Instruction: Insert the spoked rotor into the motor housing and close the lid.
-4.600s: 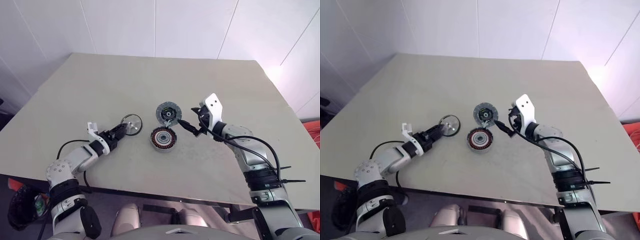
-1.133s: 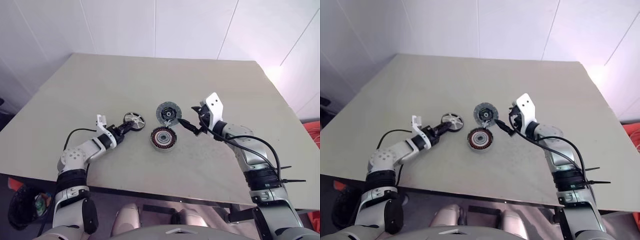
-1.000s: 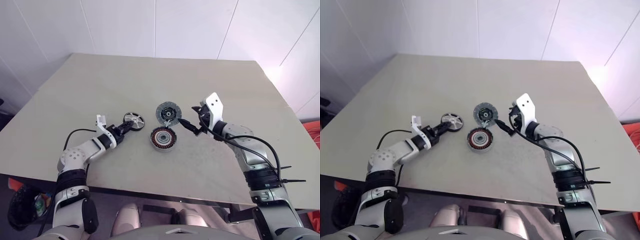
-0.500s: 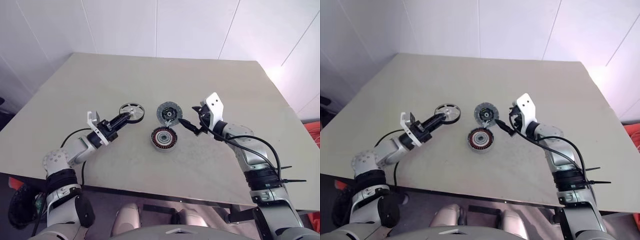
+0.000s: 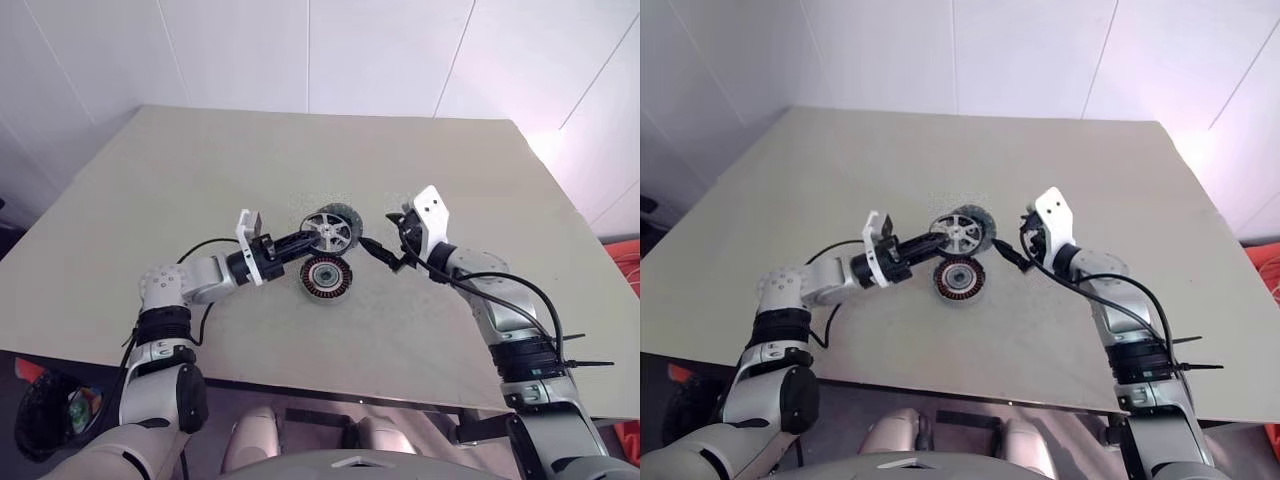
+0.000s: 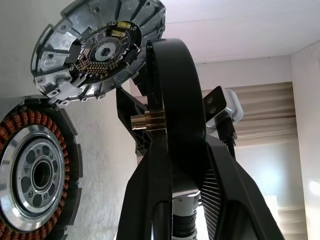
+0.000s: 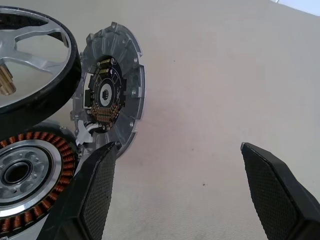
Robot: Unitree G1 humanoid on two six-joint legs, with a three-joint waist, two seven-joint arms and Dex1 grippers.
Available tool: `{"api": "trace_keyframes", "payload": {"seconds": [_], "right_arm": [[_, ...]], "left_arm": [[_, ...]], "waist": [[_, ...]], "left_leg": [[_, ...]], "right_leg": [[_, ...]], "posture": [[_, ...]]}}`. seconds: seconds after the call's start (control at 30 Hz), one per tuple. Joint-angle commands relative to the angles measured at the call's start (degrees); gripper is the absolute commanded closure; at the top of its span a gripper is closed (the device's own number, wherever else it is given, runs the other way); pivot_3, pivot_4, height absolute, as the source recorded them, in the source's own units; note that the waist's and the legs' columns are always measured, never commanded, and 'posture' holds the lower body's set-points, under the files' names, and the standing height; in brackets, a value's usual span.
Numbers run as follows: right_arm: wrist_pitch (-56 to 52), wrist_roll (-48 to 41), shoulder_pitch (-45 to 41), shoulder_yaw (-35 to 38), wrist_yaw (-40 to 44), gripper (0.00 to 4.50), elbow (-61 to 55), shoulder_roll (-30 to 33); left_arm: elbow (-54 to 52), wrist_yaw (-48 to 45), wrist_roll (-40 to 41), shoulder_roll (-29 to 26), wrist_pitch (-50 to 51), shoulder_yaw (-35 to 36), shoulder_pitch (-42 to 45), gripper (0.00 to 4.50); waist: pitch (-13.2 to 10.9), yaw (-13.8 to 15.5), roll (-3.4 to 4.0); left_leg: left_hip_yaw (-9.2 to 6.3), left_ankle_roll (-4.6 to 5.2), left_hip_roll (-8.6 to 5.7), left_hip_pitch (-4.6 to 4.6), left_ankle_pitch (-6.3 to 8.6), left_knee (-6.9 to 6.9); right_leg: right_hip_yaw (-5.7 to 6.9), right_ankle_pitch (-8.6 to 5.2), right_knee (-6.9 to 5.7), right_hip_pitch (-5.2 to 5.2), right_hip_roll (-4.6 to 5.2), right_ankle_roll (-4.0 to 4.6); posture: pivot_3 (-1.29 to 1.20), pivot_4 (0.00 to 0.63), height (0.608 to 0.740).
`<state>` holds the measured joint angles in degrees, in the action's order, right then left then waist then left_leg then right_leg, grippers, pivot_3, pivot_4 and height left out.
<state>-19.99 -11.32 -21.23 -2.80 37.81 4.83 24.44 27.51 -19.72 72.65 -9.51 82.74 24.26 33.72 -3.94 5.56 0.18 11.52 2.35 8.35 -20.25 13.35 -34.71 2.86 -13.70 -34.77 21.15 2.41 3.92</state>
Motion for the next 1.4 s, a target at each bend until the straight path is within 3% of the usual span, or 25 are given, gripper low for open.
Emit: {"api": "trace_keyframes", "payload": {"seconds": [0.03,0.17,0.7,1.4], "right_arm": [[0.22,-0.67,0.26,2.05,-0.6,0.0,-3.43,0.79],[-1.72,-1.23,1.07,2.31,-0.32,0.0,-4.87,1.38],[-16.86,-11.85,9.0,4.17,10.17,0.0,-25.85,13.38],[-14.05,-10.64,8.81,3.23,6.99,0.0,-24.43,12.65]], "left_arm": [[-0.13,-1.93,-0.35,-0.58,1.72,-0.39,0.56,4.1],[0.22,-2.23,-1.61,-0.39,1.98,-0.23,0.57,4.1],[2.4,-4.31,-5.72,0.31,2.69,-0.66,1.36,4.1],[4.21,-9.88,-13.4,0.29,1.62,-2.52,1.83,4.1]], "waist": [[0.0,0.05,0.0],[0.0,0.07,0.0],[0.0,0.46,0.01],[0.0,0.5,0.01]], "left_leg": [[0.0,0.0,0.0,0.0,0.0,0.0],[0.0,-0.01,0.0,0.02,0.0,0.0],[-0.02,0.04,0.0,0.06,0.02,0.0],[-0.04,0.03,-0.01,0.05,0.02,0.0]], "right_leg": [[0.0,0.0,0.0,0.0,0.0,0.0],[0.0,0.0,0.0,-0.02,0.01,0.0],[0.02,-0.04,0.03,-0.08,0.01,-0.06],[0.03,-0.04,0.03,-0.08,0.03,-0.07]], "posture": [[0.0,0.0,0.74],[0.0,0.0,0.74],[0.0,0.0,0.74],[0.0,0.0,0.74]]}}
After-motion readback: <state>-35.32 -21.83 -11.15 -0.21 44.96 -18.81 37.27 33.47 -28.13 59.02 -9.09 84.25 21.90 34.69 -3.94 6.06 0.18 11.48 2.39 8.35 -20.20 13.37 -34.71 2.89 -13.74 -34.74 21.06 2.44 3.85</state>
